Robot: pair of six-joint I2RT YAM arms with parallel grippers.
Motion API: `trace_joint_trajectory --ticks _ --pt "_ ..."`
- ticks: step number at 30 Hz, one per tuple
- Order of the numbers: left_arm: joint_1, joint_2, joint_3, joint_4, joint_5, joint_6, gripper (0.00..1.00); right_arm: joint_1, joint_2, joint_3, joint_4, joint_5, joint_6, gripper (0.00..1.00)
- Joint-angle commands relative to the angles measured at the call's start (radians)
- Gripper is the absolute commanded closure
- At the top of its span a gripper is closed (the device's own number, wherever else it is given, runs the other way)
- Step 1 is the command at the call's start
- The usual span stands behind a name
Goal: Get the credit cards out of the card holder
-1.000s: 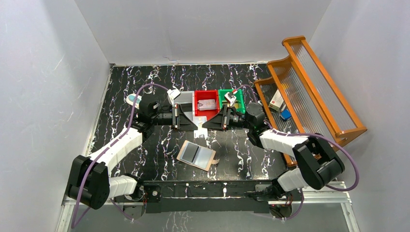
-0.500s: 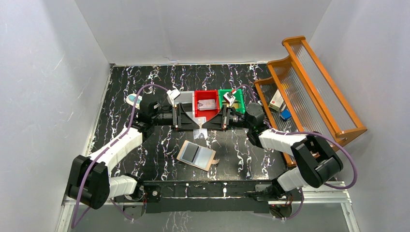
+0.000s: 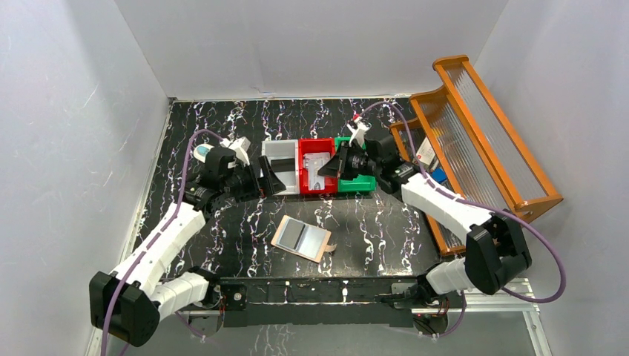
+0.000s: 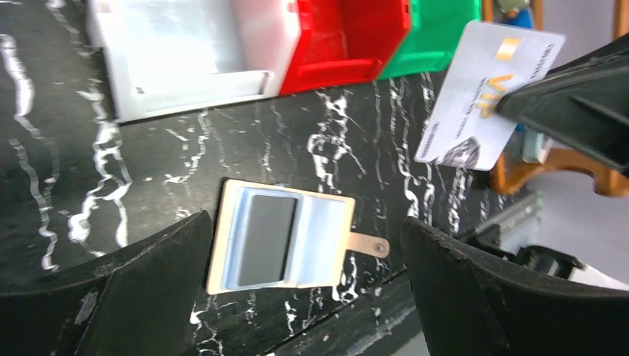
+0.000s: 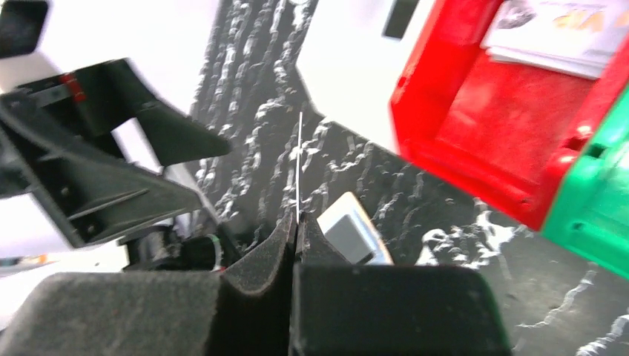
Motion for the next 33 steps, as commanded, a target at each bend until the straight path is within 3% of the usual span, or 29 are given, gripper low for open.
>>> trace_joint_trajectory --ticks 1,10,14,24,33 --pt "0.001 -0.048 0.036 -0.105 -0.183 0.021 0.02 0.002 0.053 0.144 -0.290 0.198 -0.246 1.00" --pt "0.001 -0.152 0.051 -0.189 -0.418 0.080 0.02 0.132 0.113 0.242 -0.309 0.490 -0.697 1.00" --pt "0.001 -0.194 0.042 -0.194 -0.483 0.134 0.02 0.173 0.138 0.246 -0.229 0.494 -0.872 1.00" --pt "0.001 -0.241 -0.017 -0.180 -0.446 0.278 0.02 0.212 0.268 0.316 -0.137 0.552 -1.302 1.00" --pt "0.001 -0.323 -0.111 -0.159 -0.413 0.336 0.02 0.186 0.450 0.459 -0.200 0.597 -1.459 1.00"
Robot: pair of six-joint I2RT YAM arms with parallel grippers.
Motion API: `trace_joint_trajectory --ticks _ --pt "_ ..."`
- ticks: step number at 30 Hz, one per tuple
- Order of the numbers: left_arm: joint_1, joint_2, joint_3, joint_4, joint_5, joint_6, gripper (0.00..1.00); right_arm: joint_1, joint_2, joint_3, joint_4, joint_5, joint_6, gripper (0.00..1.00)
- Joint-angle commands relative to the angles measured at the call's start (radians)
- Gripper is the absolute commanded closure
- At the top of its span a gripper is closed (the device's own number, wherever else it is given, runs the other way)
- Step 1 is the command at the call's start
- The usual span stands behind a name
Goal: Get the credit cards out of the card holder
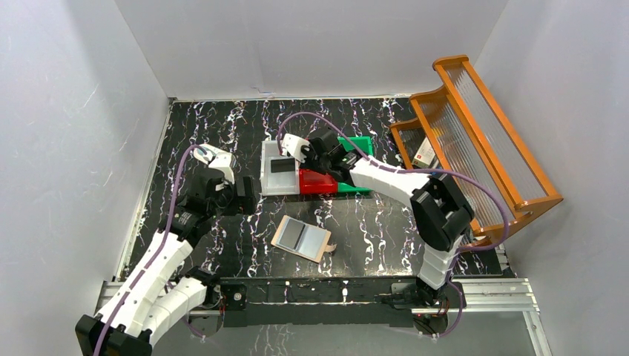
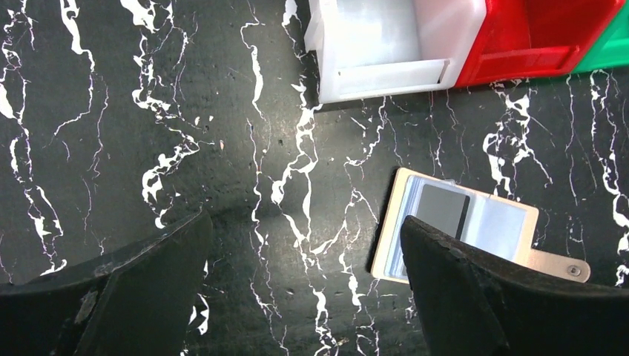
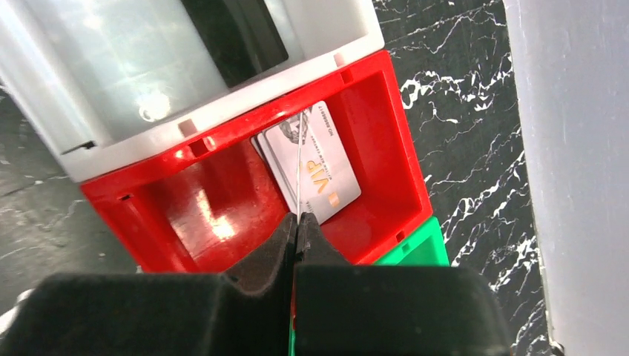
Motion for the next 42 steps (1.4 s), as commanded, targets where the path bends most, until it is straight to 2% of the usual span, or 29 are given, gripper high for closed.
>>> trace_joint_trajectory --ticks 1,8,12,26,37,42 --pt "0.001 -0.069 -0.022 0.024 0.010 0.042 0.02 -0.024 0.043 0.074 0.024 0.041 -0.116 1.00" --pt "0.001 -0.069 -0.024 0.026 -0.029 0.036 0.02 -0.048 0.112 0.100 0.040 0.018 -0.242 1.00" --pt "0.001 -0.063 -0.027 0.032 -0.042 0.031 0.02 -0.070 0.132 0.091 0.116 0.008 -0.291 1.00" --pt "0.001 -0.061 -0.052 0.074 -0.087 0.031 0.02 -0.081 0.251 0.187 0.050 -0.009 -0.399 0.98" --pt "0.001 -0.055 -0.055 0.078 -0.090 0.031 0.02 -0.083 0.238 0.184 -0.007 -0.055 -0.377 0.86" --pt "0.001 -0.055 -0.053 0.078 -0.092 0.028 0.02 -0.083 0.230 0.197 -0.054 -0.099 -0.340 0.69"
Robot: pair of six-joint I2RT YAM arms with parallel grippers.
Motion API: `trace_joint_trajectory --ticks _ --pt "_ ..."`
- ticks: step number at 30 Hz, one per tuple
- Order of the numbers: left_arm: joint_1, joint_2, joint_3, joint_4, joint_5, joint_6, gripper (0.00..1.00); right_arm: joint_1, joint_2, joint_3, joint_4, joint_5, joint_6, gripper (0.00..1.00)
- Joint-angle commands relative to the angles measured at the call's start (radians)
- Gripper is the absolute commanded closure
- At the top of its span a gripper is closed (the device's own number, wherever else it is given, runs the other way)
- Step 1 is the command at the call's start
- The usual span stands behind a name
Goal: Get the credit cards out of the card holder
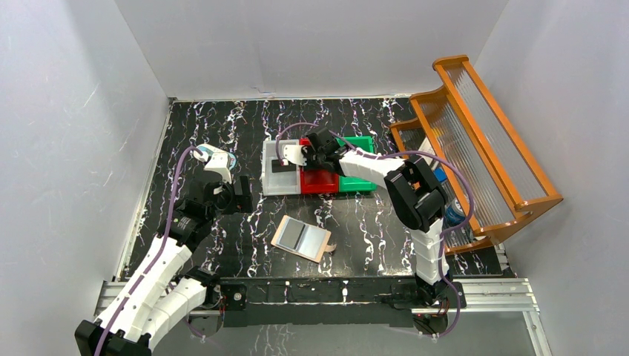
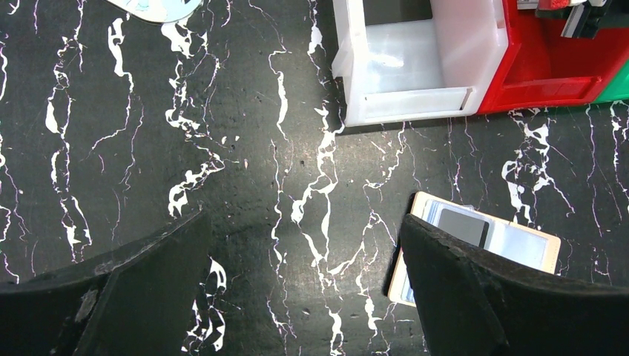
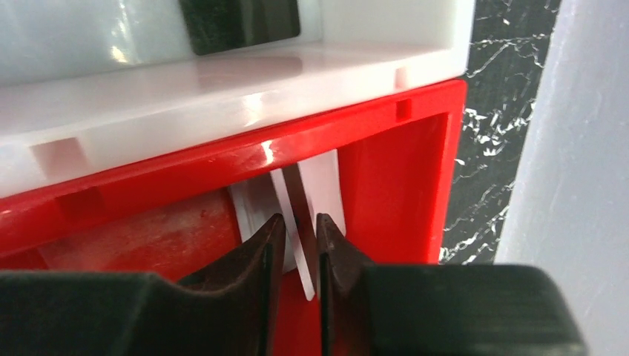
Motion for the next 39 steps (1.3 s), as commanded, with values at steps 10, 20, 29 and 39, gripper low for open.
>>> trace_joint_trajectory --ticks 10,20,29,39 --pt "0.001 -0.003 -0.005 0.017 -0.017 0.008 0.02 -0.006 -0.096 0.047 -0.003 -0.068 0.226 0.54" --pt "0.001 0.019 0.000 0.017 -0.012 0.008 0.02 -0.006 -0.259 -0.023 0.017 -0.036 0.907 0.45" --pt "0.001 0.034 0.005 0.014 -0.007 0.008 0.02 -0.005 -0.208 0.059 -0.194 -0.227 1.459 0.39" --pt "0.001 0.036 0.005 0.014 -0.005 0.008 0.02 -0.001 -0.097 0.117 -0.257 -0.234 1.529 0.32"
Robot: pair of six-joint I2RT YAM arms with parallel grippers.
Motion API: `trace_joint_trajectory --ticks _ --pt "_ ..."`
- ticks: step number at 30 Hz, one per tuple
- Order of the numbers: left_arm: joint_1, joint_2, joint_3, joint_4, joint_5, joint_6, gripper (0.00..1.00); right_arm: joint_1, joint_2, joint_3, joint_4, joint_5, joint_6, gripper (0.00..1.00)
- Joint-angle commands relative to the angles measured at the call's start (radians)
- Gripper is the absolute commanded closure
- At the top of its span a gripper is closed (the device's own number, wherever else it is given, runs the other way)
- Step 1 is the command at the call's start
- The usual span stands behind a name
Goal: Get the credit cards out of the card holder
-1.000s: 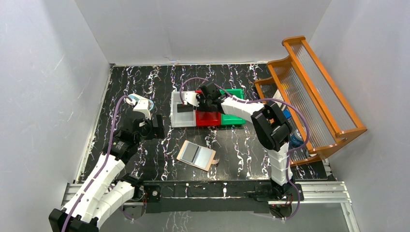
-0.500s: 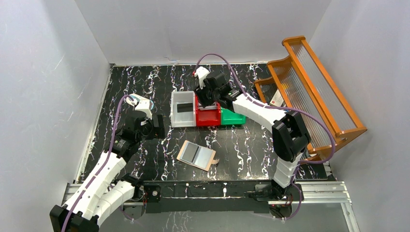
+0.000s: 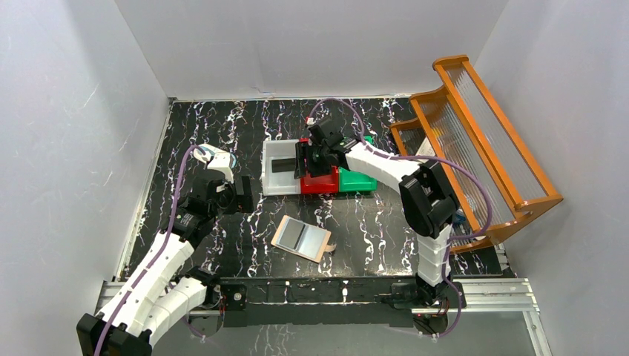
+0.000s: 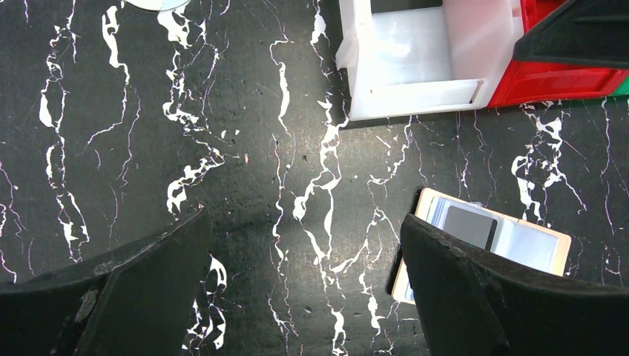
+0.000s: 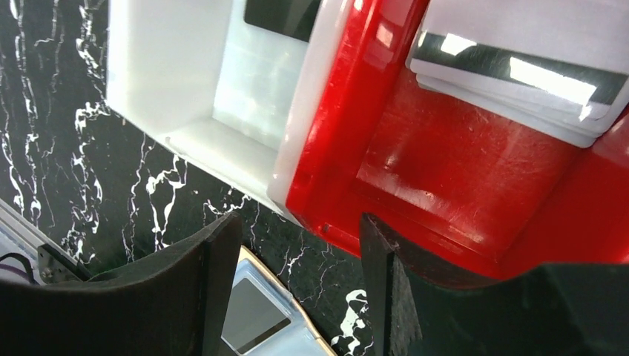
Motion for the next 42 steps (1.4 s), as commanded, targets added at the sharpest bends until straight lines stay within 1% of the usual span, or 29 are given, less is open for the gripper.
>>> trace_joint_trajectory --ticks 1,6,9,18,21,25,27,29,30,32,34,36,38,42 --pt "0.001 0.000 0.005 0.013 -0.004 0.007 0.02 0.000 0.029 0.074 -0.027 -0.032 0.051 0.32" --pt "0.001 0.004 0.005 0.013 0.002 0.008 0.02 0.000 0.068 0.087 -0.033 -0.069 0.046 0.33" --pt "0.001 0.009 0.007 0.013 0.004 0.008 0.02 0.002 0.079 0.087 -0.035 -0.106 0.046 0.35" --pt "0.001 0.018 0.007 0.013 0.012 0.007 0.02 0.008 0.040 0.049 -0.036 -0.157 0.025 0.38" --pt "0.001 0.025 0.009 0.013 0.021 0.010 0.02 0.009 0.001 0.029 -0.027 -0.153 0.020 0.36" --pt "0.001 0.036 0.011 0.011 0.038 0.010 0.02 0.008 -0.084 -0.003 -0.036 -0.079 0.018 0.35" --pt "0.001 0.042 0.012 0.011 0.049 0.010 0.02 0.008 -0.144 -0.052 -0.019 -0.039 0.041 0.35" --pt "0.001 0.053 0.013 0.011 0.073 0.006 0.02 0.009 -0.219 -0.127 0.027 -0.019 0.102 0.33" --pt "0.001 0.059 0.008 0.016 0.096 0.000 0.02 0.008 -0.261 -0.177 0.061 -0.031 0.139 0.33" --pt "0.001 0.074 -0.001 0.035 0.187 -0.015 0.02 0.008 -0.350 -0.299 0.166 -0.090 0.231 0.34" --pt "0.001 0.102 -0.002 0.056 0.316 -0.060 0.04 0.013 -0.419 -0.436 0.303 -0.150 0.337 0.37" --pt "0.001 0.140 -0.002 0.094 0.443 -0.115 0.09 0.024 -0.473 -0.561 0.428 -0.183 0.452 0.39" --pt "0.001 0.195 0.001 0.130 0.539 -0.164 0.14 0.043 -0.505 -0.663 0.506 -0.180 0.529 0.40" --pt "-0.002 0.314 0.031 0.163 0.694 -0.174 0.25 0.099 -0.523 -0.778 0.630 -0.154 0.647 0.43"
